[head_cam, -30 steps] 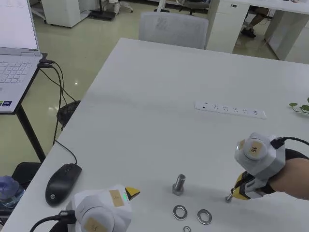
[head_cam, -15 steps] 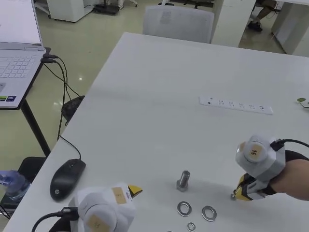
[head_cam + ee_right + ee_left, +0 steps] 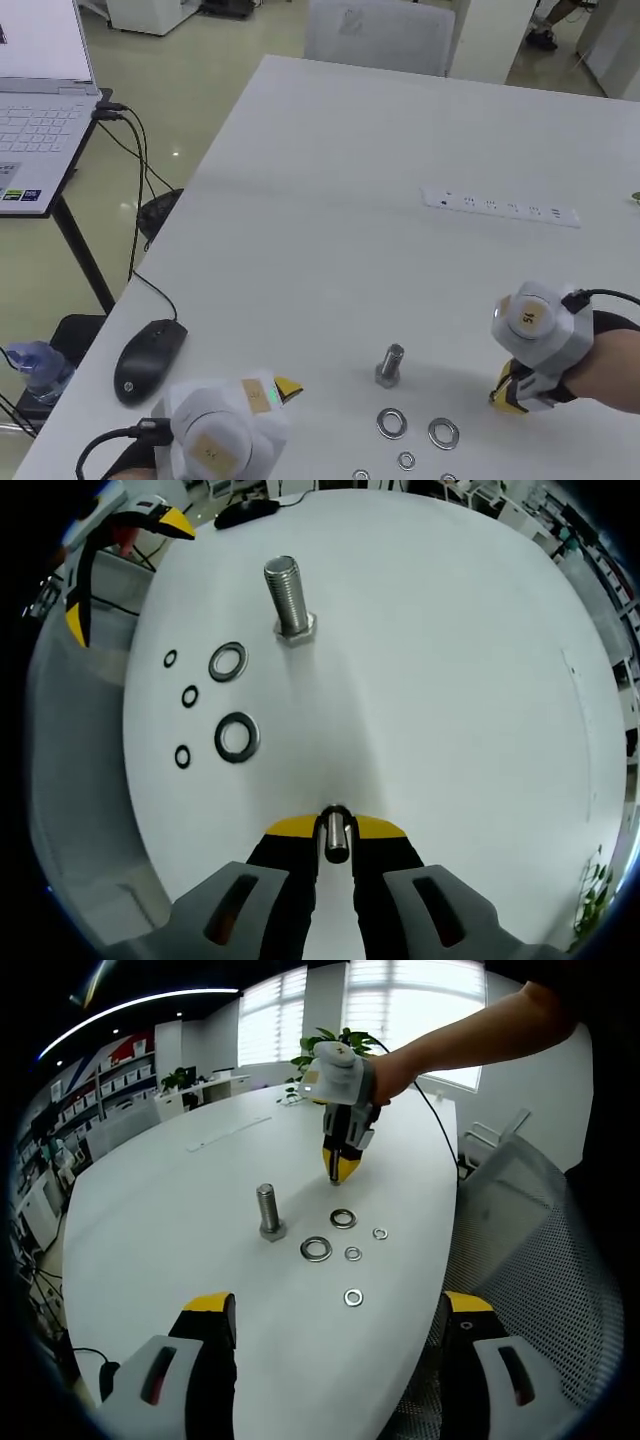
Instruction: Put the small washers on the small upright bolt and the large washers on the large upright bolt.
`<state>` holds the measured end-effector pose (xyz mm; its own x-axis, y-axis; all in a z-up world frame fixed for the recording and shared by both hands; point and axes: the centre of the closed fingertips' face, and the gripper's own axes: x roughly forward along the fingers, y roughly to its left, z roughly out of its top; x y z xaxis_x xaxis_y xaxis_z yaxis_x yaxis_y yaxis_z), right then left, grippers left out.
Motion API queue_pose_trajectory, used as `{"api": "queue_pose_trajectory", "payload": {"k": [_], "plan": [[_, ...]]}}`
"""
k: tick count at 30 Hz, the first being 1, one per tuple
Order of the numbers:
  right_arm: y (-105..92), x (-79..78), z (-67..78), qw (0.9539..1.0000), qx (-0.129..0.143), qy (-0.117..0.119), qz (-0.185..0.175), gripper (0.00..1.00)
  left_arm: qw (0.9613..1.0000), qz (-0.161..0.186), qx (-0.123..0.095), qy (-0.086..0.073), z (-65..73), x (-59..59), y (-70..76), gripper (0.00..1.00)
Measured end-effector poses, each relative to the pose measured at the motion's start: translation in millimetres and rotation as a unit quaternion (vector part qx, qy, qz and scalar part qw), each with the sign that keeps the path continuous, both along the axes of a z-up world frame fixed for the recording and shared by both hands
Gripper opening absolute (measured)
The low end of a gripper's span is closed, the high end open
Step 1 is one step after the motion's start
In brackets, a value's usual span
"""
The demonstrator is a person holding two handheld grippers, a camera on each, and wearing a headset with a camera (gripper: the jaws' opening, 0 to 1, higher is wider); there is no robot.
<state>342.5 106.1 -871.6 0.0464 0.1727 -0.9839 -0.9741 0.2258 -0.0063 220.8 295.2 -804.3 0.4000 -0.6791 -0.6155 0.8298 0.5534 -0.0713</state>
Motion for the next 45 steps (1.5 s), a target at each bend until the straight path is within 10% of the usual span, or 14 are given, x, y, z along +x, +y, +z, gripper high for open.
{"api": "queue_pose_trajectory", "payload": {"k": [45], "plan": [[7.4,5.5,16.7,0.9999,0.015,-0.005,0.006,0.26,1.0000,-0.002,0.002,-0.008,1.7,0.3,-0.7,0.82]]}}
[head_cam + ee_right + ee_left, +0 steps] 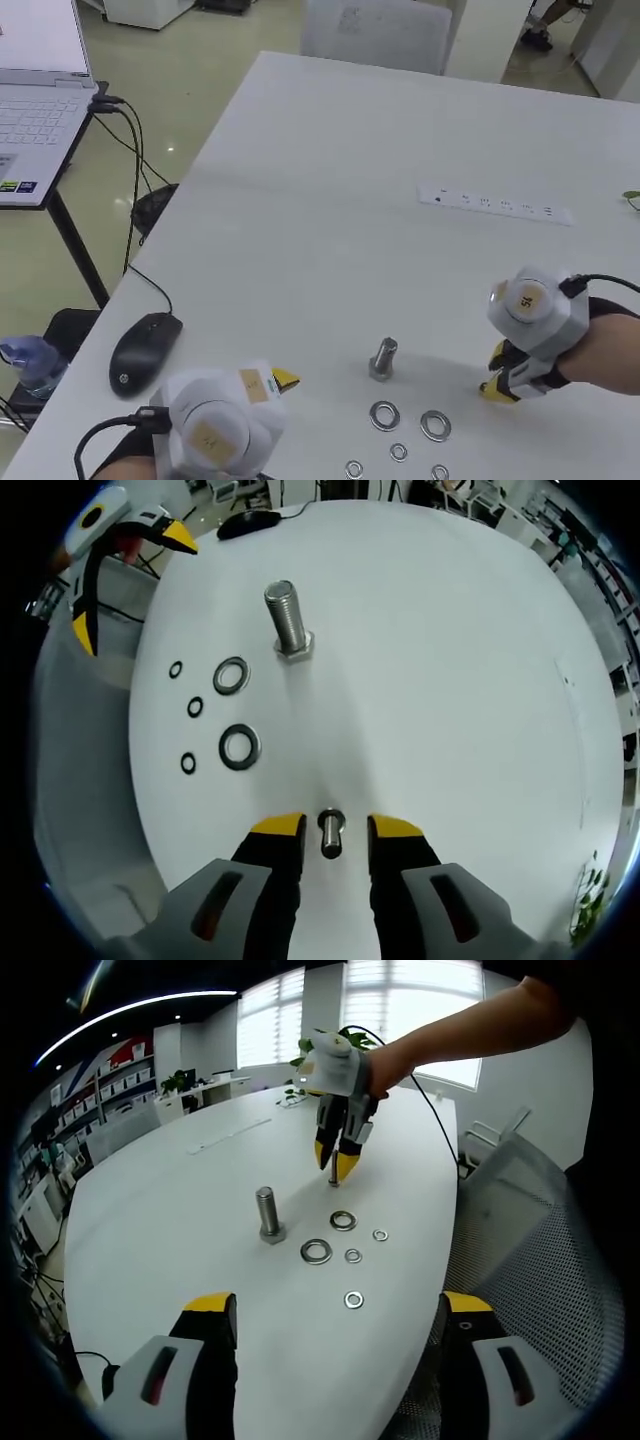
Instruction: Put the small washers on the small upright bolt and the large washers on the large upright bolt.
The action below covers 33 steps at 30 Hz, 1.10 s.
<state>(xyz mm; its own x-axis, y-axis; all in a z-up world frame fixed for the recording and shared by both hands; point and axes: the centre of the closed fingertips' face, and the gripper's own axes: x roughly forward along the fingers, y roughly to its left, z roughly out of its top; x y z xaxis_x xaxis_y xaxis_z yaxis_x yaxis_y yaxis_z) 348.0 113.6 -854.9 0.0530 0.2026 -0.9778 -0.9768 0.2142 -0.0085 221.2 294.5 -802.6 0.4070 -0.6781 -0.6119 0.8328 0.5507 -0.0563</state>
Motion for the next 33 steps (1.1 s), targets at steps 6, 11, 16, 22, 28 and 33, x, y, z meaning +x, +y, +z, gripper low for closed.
{"api": "queue_pose_trajectory", "payload": {"k": [6,11,16,22,28,33], "plan": [[3.7,2.2,8.7,0.9999,-0.002,-0.008,0.010,0.27,1.0000,-0.002,0.000,0.000,2.4,-1.2,-1.7,0.83],[11.4,-0.4,19.3,0.9998,0.004,-0.009,0.018,0.27,1.0000,-0.003,0.002,-0.005,7.9,0.8,-1.3,0.84],[23.1,-4.1,32.8,0.9993,0.018,-0.017,0.029,0.27,1.0000,-0.003,0.002,-0.007,13.0,1.7,-0.7,0.84],[32.4,-14.0,42.3,0.9985,0.023,-0.023,0.044,0.27,0.9999,-0.003,0.003,-0.009,15.9,0.1,-2.7,0.84],[38.8,-31.6,47.2,0.9975,0.026,-0.023,0.062,0.26,0.9999,0.003,-0.005,-0.008,20.7,-0.8,-6.2,0.84],[40.2,-43.5,48.5,0.9960,0.022,-0.023,0.084,0.26,0.9999,0.003,-0.006,-0.012,22.4,-0.5,-6.9,0.84]]}}
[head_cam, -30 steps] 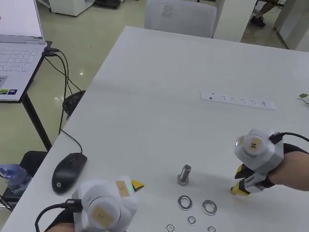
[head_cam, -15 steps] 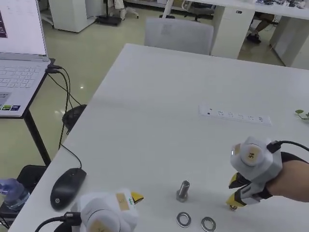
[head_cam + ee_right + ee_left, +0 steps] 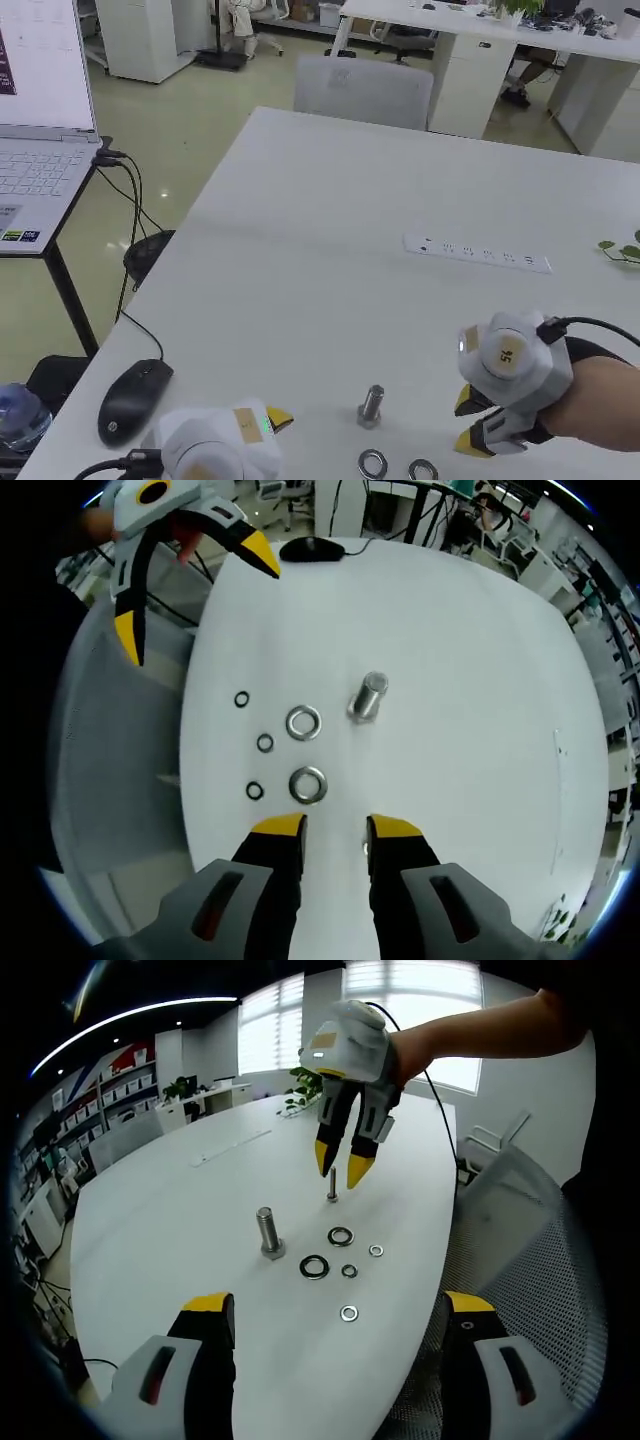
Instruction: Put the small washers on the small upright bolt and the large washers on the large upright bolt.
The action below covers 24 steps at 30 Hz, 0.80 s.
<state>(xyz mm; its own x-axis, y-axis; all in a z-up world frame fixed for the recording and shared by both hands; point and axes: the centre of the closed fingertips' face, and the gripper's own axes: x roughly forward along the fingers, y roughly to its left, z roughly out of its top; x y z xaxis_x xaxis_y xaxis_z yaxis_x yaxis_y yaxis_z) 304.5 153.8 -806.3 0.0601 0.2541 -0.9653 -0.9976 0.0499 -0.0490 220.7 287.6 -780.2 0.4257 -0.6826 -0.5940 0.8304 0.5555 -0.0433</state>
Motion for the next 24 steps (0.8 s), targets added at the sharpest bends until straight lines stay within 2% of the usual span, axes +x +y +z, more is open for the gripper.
{"api": "queue_pose_trajectory", "payload": {"k": [8,13,24], "plan": [[2.7,-15.6,3.6,0.9998,0.013,0.012,-0.003,0.26,1.0000,0.000,0.005,-0.001,0.1,-0.6,2.5,0.84],[2.4,-28.7,5.0,0.9998,0.012,0.014,0.004,0.25,1.0000,-0.001,0.004,-0.003,1.1,-1.4,2.8,0.84],[6.0,-53.5,-1.1,0.9993,0.025,0.026,0.005,0.25,1.0000,-0.007,0.003,-0.003,0.0,-4.1,1.2,0.84]]}}
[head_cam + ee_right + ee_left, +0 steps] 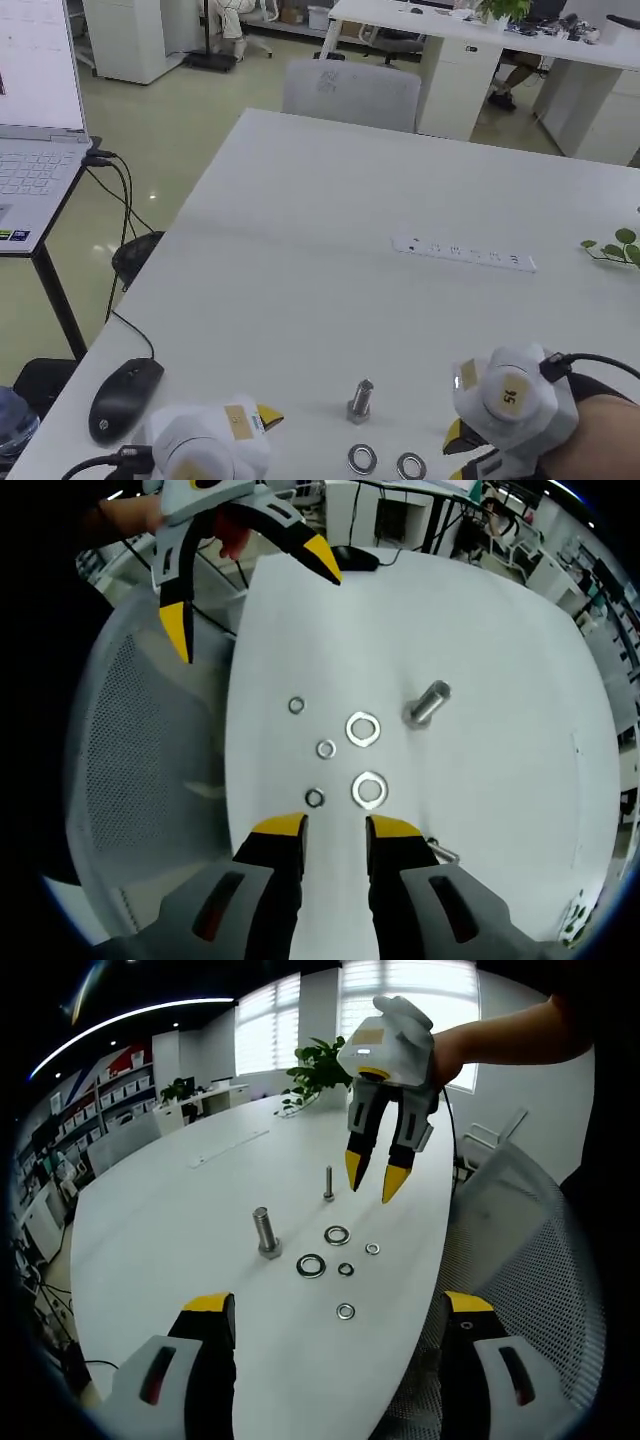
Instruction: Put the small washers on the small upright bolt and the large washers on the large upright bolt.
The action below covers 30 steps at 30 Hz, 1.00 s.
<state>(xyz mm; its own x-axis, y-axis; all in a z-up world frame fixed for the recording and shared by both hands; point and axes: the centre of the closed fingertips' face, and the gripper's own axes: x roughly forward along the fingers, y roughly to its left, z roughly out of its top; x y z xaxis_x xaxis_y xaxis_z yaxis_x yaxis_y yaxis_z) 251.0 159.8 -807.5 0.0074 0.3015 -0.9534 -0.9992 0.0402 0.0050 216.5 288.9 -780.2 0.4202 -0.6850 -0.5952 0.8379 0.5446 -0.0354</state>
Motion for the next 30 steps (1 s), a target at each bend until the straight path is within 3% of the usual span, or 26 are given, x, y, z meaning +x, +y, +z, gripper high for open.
{"api": "queue_pose_trajectory", "payload": {"k": [11,30], "plan": [[4.3,-11.9,-11.2,0.9999,0.007,0.004,0.009,0.25,1.0000,0.003,-0.002,-0.005,1.9,1.8,-1.4,0.83],[6.6,-17.7,-50.9,0.9999,-0.002,0.000,0.014,0.25,1.0000,0.001,0.001,-0.002,-2.1,1.2,-2.3,0.83]]}}
